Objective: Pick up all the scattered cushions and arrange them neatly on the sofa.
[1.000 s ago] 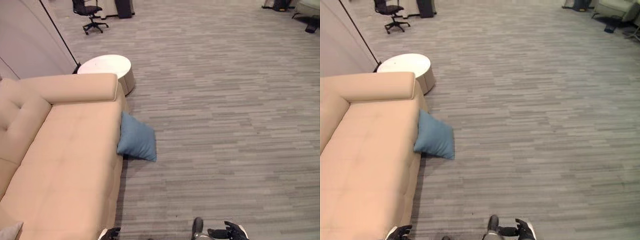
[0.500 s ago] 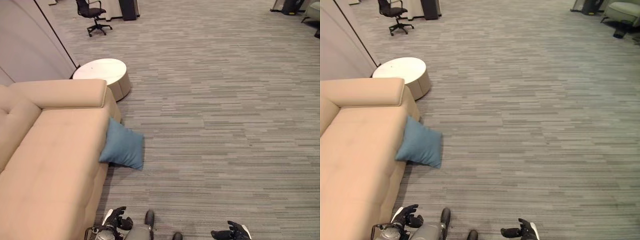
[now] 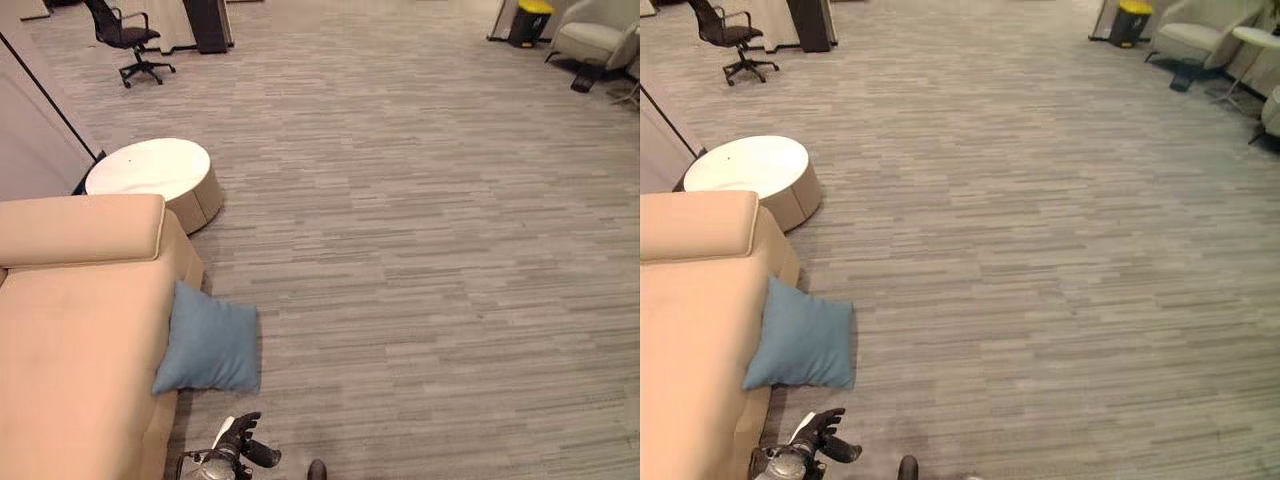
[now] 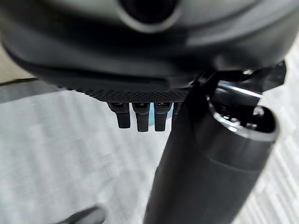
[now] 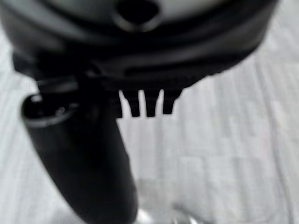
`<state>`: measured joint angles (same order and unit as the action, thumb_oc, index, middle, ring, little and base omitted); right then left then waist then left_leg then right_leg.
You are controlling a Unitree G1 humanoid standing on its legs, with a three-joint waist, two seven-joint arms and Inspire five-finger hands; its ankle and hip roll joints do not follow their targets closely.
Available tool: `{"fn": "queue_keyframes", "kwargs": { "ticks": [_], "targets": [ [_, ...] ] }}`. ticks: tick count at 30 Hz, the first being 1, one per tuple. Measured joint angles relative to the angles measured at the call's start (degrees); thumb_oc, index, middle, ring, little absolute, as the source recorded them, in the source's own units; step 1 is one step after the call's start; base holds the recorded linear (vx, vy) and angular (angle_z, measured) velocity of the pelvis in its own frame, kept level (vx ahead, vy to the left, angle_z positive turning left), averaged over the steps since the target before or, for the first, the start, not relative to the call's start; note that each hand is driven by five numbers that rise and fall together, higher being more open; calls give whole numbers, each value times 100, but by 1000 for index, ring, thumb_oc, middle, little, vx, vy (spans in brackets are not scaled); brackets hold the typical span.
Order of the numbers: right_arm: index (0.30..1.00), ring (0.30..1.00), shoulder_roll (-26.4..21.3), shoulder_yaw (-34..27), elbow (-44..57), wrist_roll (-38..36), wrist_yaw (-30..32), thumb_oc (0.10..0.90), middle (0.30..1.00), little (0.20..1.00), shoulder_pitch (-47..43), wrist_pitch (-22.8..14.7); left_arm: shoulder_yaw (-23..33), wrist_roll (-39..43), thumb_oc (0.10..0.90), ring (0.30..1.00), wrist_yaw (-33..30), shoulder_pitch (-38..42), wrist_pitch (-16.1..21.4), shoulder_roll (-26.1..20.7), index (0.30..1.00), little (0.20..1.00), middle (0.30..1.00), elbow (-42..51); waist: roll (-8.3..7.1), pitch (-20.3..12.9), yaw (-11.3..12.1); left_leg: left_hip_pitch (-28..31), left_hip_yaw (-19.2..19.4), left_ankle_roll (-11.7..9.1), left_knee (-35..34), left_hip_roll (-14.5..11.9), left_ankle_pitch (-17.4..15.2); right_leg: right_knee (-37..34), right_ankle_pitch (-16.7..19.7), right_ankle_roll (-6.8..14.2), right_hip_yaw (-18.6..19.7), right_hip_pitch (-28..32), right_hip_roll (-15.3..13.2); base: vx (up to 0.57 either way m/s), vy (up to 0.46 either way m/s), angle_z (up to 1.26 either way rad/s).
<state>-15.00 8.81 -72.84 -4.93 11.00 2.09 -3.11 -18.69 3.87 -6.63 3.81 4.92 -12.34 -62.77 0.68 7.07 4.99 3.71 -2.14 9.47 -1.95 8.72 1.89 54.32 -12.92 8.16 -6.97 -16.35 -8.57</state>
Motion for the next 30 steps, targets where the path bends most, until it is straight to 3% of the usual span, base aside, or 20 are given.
{"fn": "queue_keyframes", "kwargs": {
  "ticks": [2,3,6,7,9,10,11,12,14,15,16,17,18,19,20,21,23,26,28,30],
  "targets": [
    [900,900,-47,-8,175,13,-1,800,900,900,-46,34,-4,70,800,900,-24,119,12,11,900,900,900,45,117,37,7,97,-217,-67,27,-42,-175,-1004,-9,-10,99,-354,80,370,-157,55],
    [900,900,-101,103,261,40,-12,800,900,900,-133,35,59,73,800,900,-25,144,12,1,900,900,900,30,172,96,-59,132,-415,-176,81,-74,-272,-2248,109,-132,271,-384,278,328,-172,68],
    [900,900,-81,195,470,38,-77,800,900,900,-180,-20,83,70,800,900,-26,173,16,-46,900,900,900,-129,85,174,-181,305,-814,-367,102,-40,-521,-4099,753,-229,971,-619,593,279,-178,78],
    [900,900,-38,195,470,36,-87,800,900,900,-179,-9,94,71,800,900,-24,149,21,-39,900,900,900,-212,63,186,-238,387,-966,-403,99,-49,-606,-4379,976,-211,1044,-585,626,191,-137,106],
    [900,900,57,191,456,36,-94,800,900,900,-19,-1,73,70,800,900,-20,-106,21,-42,900,900,900,-250,-77,131,-297,848,-1161,-416,82,23,-803,-4345,1559,-570,754,-352,537,260,-225,97],
    [900,900,30,182,434,39,-91,800,900,900,-78,6,87,68,800,900,-25,-206,20,33,900,900,900,-253,-38,140,-230,916,-1187,-520,155,-54,-897,-4272,1894,-710,577,-234,487,231,-234,62],
    [900,900,21,161,406,40,-77,800,900,900,-84,8,99,57,800,900,-23,-268,3,90,900,900,900,-261,-11,113,-240,879,-1261,-599,340,-108,-960,-4271,1911,-717,446,-157,486,113,-177,82],
    [900,900,-14,125,459,39,-70,800,900,900,-80,1,79,67,800,900,-23,-291,3,74,900,900,900,-227,51,57,-176,536,-1161,-749,1199,-114,-979,-4624,1903,-775,242,187,493,144,-253,81],
    [900,900,-52,28,645,-11,-49,800,900,900,-27,-40,98,71,800,900,-25,-212,3,41,900,900,900,-216,-53,90,-81,-211,-691,-929,2606,-83,-871,-5023,1968,-1016,54,514,464,80,-196,80],
    [900,900,-69,32,812,-43,-26,800,900,900,-63,-85,97,74,800,900,-31,-128,2,11,900,900,900,-179,-98,114,-29,-996,-26,-1112,3974,-321,-759,-5250,1874,-1305,-175,767,511,150,-192,76],
    [900,900,-55,43,855,-43,8,800,900,900,-137,-155,124,120,800,900,-38,-81,17,-4,900,900,900,-90,-132,134,15,-1360,229,-1090,4348,-568,-773,-5290,1825,-1373,-294,889,620,194,-155,64],
    [900,900,-31,85,856,-44,26,800,900,900,-240,-182,161,171,800,900,-35,-121,29,-10,900,900,900,-17,-150,172,64,-1551,249,-1099,4241,-683,-800,-5339,1665,-1451,-405,1058,680,244,-172,91],
    [900,900,45,90,856,-44,55,800,900,900,-268,-201,118,164,800,900,-21,106,38,-57,900,900,900,-19,-327,302,-23,-1723,711,-1074,3575,-855,-763,-5676,1585,-1495,-882,1575,684,218,-66,115],
    [900,900,35,88,838,-43,58,800,900,900,-202,-181,53,168,800,900,-11,186,64,-34,900,900,900,39,-402,341,-43,-1840,897,-1091,3085,-892,-745,-5744,1475,-1452,-1017,1653,704,204,-43,111],
    [900,900,35,90,836,-41,70,800,900,900,-197,-155,75,167,800,900,-14,227,128,-30,900,900,900,150,-447,348,41,-1881,1086,-1162,1892,-888,-590,-5727,1406,-1270,-1093,1764,758,243,-38,71],
    [900,900,25,128,858,-38,80,800,900,900,-215,-157,62,153,800,900,-13,284,97,8,900,900,900,-7,-447,350,-30,-1900,1371,-1264,1027,-896,-305,-5869,1348,-1250,-1342,1927,815,260,-16,55],
    [900,900,55,233,902,-12,116,800,900,900,-57,-126,79,155,800,900,4,314,97,98,900,900,900,55,-435,344,-91,-2054,2074,-1326,565,-1035,-32,-5935,1052,-1086,-1658,2185,1012,331,139,73],
    [900,900,56,474,1171,238,116,800,900,900,-15,-132,347,167,800,900,-9,140,97,140,900,900,900,4,-320,282,-26,-1527,1638,-822,720,-737,38,-5700,706,-817,-1434,2572,1067,221,168,-26],
    [900,900,3,481,1345,320,122,800,900,900,102,-140,280,150,800,900,-18,-69,95,194,900,900,900,-97,0,73,-115,-1124,1474,-371,481,-702,325,-5013,353,-670,-1218,2542,1118,224,150,-19],
    [900,900,-65,402,1203,354,-106,800,900,900,1,-50,266,151,800,900,18,-87,95,192,900,900,900,-175,-12,36,-69,-831,1263,-297,344,-501,273,-3913,101,-435,-1226,2315,868,170,101,52]
  ]
}}
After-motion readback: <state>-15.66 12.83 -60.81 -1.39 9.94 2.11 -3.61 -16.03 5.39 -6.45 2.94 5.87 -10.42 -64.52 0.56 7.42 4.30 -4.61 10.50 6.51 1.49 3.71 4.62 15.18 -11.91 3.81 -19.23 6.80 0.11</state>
